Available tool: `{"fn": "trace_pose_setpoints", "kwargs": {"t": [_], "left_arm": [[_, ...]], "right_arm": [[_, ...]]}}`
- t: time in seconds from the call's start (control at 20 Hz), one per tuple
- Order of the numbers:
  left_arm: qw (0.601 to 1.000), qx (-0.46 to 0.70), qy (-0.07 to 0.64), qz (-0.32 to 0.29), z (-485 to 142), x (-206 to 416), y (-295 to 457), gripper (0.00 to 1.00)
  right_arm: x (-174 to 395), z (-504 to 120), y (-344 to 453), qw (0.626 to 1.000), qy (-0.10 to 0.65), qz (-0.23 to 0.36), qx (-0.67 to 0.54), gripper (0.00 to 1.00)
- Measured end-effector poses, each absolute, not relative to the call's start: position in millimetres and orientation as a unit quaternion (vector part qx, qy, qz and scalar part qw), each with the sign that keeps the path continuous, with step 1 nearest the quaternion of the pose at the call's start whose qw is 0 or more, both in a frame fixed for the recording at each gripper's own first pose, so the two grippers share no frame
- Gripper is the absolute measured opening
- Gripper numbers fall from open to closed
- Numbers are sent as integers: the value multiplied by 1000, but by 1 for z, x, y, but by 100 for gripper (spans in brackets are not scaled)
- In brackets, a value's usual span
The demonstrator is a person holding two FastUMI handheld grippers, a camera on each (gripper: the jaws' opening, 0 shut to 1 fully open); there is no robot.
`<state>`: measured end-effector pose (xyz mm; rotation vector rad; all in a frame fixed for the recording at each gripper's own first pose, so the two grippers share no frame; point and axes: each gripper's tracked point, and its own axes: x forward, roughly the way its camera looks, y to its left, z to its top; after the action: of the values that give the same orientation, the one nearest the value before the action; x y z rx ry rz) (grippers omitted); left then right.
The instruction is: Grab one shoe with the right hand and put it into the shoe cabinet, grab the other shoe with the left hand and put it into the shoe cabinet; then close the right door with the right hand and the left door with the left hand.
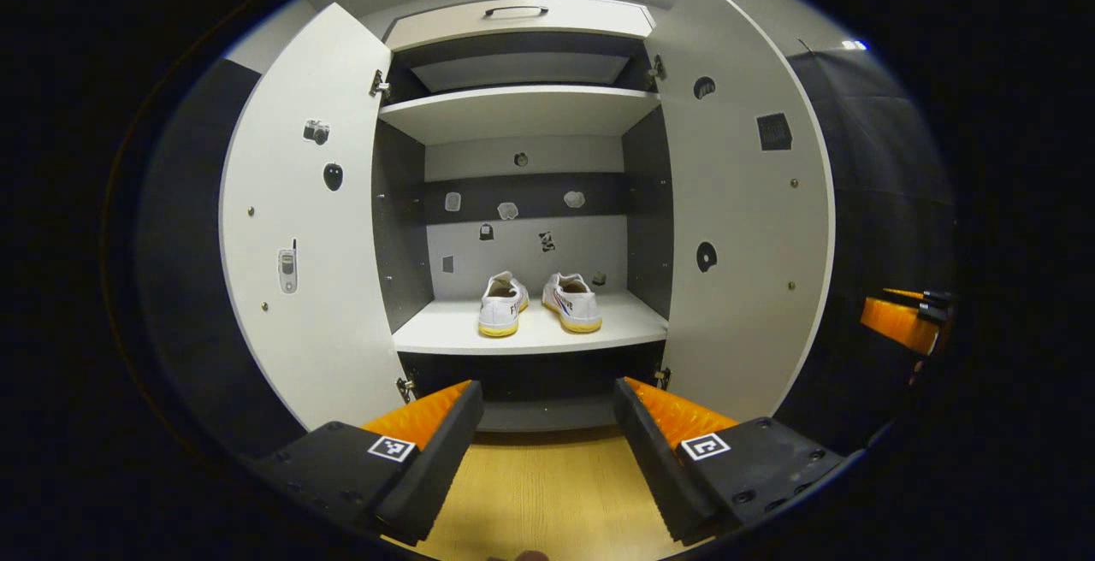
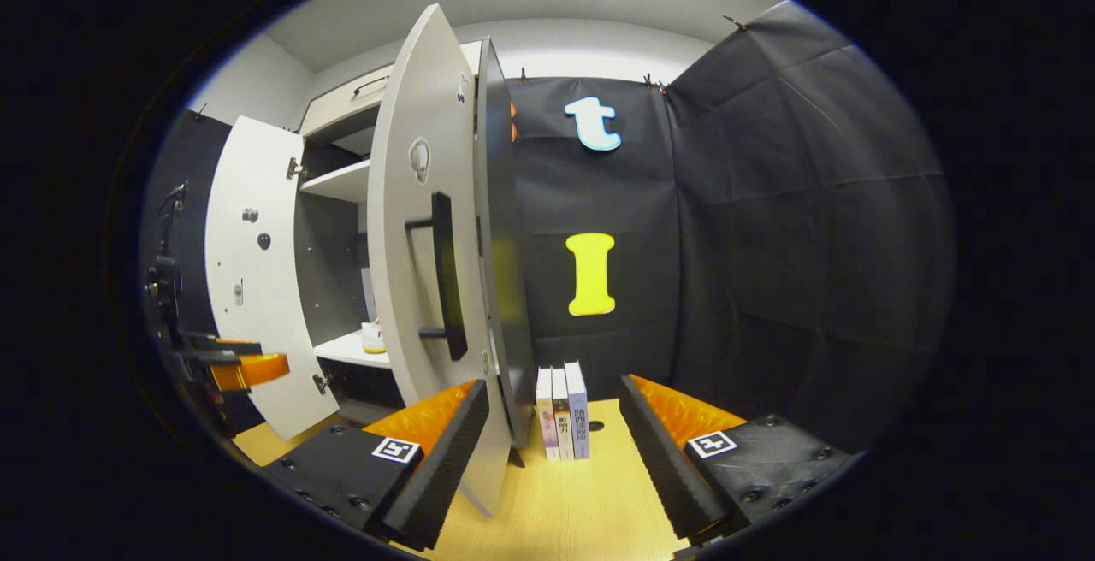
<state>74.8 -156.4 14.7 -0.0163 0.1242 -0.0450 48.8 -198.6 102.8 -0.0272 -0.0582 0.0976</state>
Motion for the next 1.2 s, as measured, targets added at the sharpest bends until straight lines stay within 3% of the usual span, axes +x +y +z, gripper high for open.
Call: {"fn": "trace_pose_setpoints", "kwargs": {"t": [0.55,0.9,0.95,1.0,1.2], "left_arm": [[998,-1,53,-36,18,64,-119,98],[998,-21,55,-12,11,51,-60,98],[998,-26,56,-7,9,50,-53,98],[998,-30,59,-5,6,49,-45,98],[998,-27,56,6,5,45,-15,98]], "right_arm": [[113,164,-174,998,-44,45,-27,98],[108,159,-165,997,-52,0,-51,95],[105,157,-162,998,-45,-2,-45,91],[102,155,-158,999,-39,-4,-36,96],[92,153,-156,998,-43,-38,-29,96]]}}
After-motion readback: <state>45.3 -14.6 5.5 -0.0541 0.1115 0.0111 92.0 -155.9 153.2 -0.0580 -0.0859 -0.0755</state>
